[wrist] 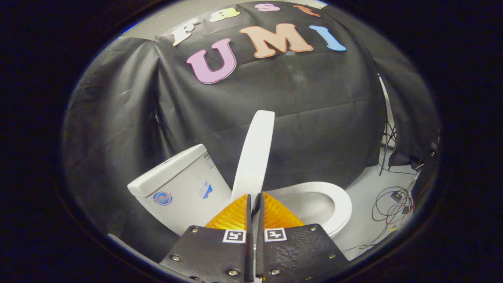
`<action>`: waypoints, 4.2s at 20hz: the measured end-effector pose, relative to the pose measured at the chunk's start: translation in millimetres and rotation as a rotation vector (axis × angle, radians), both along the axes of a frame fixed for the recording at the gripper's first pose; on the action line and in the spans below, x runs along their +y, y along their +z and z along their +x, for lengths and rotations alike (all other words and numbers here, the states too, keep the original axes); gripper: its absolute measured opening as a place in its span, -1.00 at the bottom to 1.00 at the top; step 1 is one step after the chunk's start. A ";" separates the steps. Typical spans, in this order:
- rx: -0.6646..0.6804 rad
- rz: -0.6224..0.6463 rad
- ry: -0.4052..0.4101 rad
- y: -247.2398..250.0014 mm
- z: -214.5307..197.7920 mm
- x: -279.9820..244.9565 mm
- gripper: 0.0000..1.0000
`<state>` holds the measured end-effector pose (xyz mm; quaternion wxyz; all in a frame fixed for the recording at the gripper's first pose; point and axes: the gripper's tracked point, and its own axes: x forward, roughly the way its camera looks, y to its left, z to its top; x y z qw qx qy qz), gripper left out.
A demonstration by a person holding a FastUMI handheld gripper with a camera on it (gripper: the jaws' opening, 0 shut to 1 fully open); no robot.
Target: Open the toilet lid.
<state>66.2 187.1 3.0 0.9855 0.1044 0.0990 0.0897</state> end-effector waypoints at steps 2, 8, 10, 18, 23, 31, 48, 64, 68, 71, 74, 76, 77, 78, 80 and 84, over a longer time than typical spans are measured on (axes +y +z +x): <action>-0.015 -0.021 0.008 2.8 -1.4 6.6 -0.94; -0.039 -0.031 0.046 9.2 -3.8 26.1 -0.94; -0.047 -0.028 0.068 13.0 -4.1 36.3 -0.94; -0.078 -0.036 0.138 22.6 -4.2 68.6 -0.93; -0.105 -0.079 0.161 27.3 -5.8 96.7 -0.94; -0.160 -0.148 0.199 25.3 -6.1 143.8 -0.90; -0.189 -0.076 0.272 18.6 -4.7 197.4 -0.82; -0.125 -0.034 0.372 23.9 -24.8 179.8 0.43; -0.127 -0.036 0.328 33.9 -26.4 149.5 0.82; -0.159 -0.080 0.307 42.9 -33.7 126.7 0.83; -0.179 -0.116 0.252 50.3 -33.1 96.0 0.83; -0.182 -0.125 0.228 52.3 -34.8 78.2 0.94; -0.184 -0.134 0.204 53.6 -34.4 65.7 1.00; -0.183 -0.145 0.186 54.0 -33.8 54.1 1.00; -0.187 -0.173 0.143 56.1 -33.5 29.8 1.00; -0.217 -0.238 0.059 56.0 -38.8 -27.4 1.00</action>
